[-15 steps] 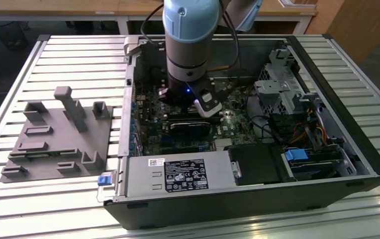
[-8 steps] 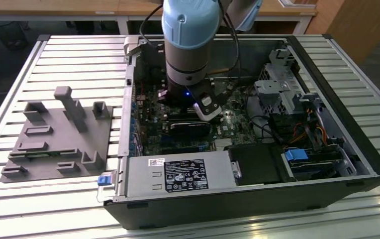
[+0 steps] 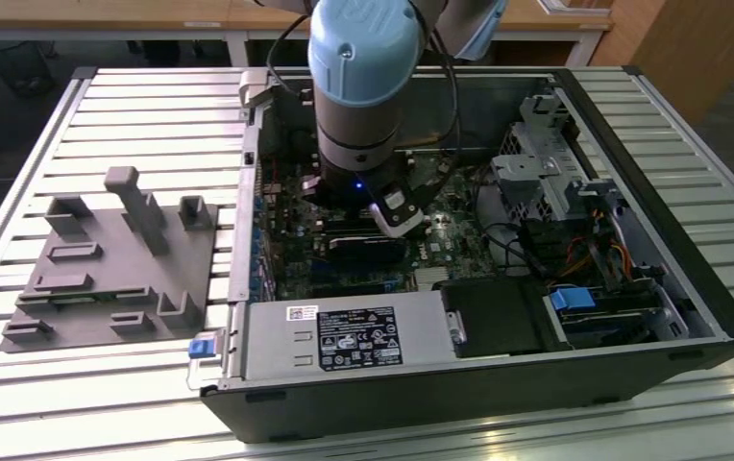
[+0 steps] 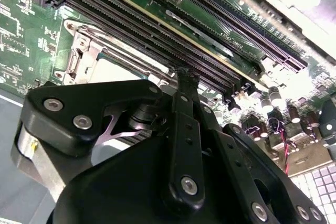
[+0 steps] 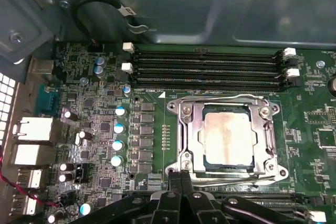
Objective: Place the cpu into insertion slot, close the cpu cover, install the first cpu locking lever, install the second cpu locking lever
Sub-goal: 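Install the second cpu locking lever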
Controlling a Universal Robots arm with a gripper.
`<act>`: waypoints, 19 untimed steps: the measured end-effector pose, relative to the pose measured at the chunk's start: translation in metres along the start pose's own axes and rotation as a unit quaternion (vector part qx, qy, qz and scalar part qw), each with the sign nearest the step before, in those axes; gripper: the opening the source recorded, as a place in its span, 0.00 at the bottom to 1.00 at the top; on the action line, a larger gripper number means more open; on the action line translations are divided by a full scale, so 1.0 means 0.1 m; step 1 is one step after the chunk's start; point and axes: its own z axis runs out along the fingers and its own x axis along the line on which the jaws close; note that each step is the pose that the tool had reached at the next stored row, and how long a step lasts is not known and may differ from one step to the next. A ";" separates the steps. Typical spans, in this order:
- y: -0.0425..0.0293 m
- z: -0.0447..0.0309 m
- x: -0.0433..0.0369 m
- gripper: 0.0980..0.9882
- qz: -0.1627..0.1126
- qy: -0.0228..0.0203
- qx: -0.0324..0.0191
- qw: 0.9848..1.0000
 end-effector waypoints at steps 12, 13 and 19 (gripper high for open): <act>0.023 0.079 0.051 0.01 0.001 0.000 -0.011 1.000; 0.022 0.084 0.054 0.01 0.001 0.000 -0.012 1.000; 0.027 0.072 0.054 0.01 0.001 0.000 -0.013 1.000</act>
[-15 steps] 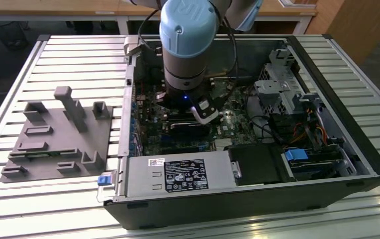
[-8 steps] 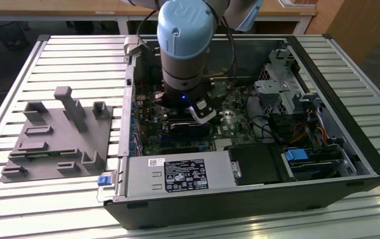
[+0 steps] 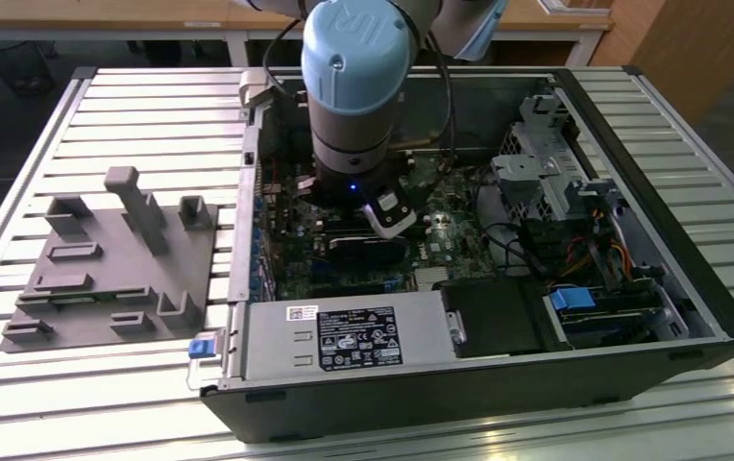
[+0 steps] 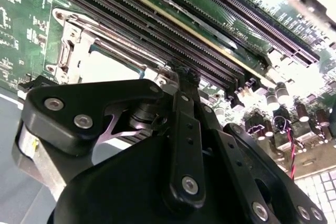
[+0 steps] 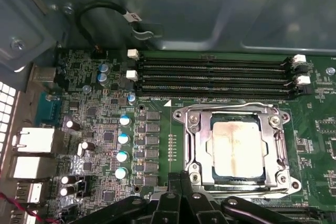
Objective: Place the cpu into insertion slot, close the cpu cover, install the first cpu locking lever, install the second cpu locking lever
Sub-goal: 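Install the second cpu locking lever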
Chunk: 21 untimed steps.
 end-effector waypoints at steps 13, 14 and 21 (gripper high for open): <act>0.077 -0.231 -0.006 0.01 0.000 0.000 0.000 1.000; 0.083 -0.248 -0.006 0.01 0.000 0.000 0.000 1.000; 0.108 -0.324 -0.008 0.01 0.000 0.000 0.000 1.000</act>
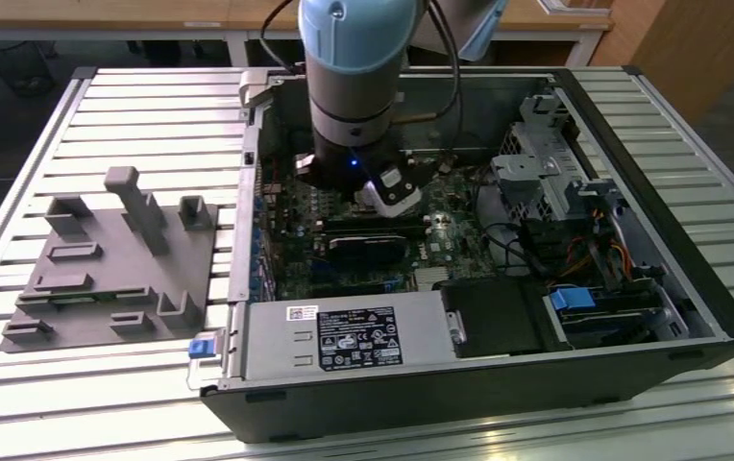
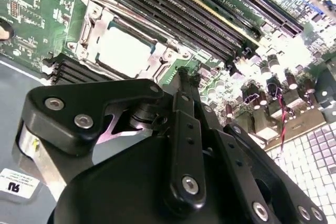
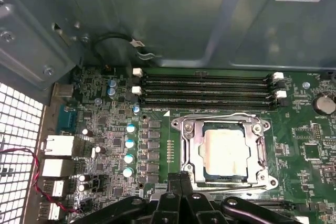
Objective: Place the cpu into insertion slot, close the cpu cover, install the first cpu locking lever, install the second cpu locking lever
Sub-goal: 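Install the second cpu locking lever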
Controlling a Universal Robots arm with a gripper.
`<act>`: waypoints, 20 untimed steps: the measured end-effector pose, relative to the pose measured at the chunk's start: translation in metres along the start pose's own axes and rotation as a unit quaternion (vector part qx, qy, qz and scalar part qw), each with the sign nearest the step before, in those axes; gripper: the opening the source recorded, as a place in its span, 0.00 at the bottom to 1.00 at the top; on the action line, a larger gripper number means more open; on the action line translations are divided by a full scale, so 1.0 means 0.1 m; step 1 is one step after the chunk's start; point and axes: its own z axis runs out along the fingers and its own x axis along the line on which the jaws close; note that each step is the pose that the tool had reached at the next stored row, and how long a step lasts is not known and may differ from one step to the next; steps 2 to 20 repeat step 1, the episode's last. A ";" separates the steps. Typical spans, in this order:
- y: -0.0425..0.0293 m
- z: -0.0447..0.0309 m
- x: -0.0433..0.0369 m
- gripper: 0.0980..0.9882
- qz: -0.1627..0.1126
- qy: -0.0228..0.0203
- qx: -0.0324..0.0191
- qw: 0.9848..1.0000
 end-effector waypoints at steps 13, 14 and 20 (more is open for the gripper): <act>0.000 0.000 0.000 0.01 0.000 0.000 0.000 1.000; 0.000 0.000 0.000 0.01 0.000 0.000 0.000 1.000; 0.000 0.000 0.000 0.01 0.000 0.000 0.000 1.000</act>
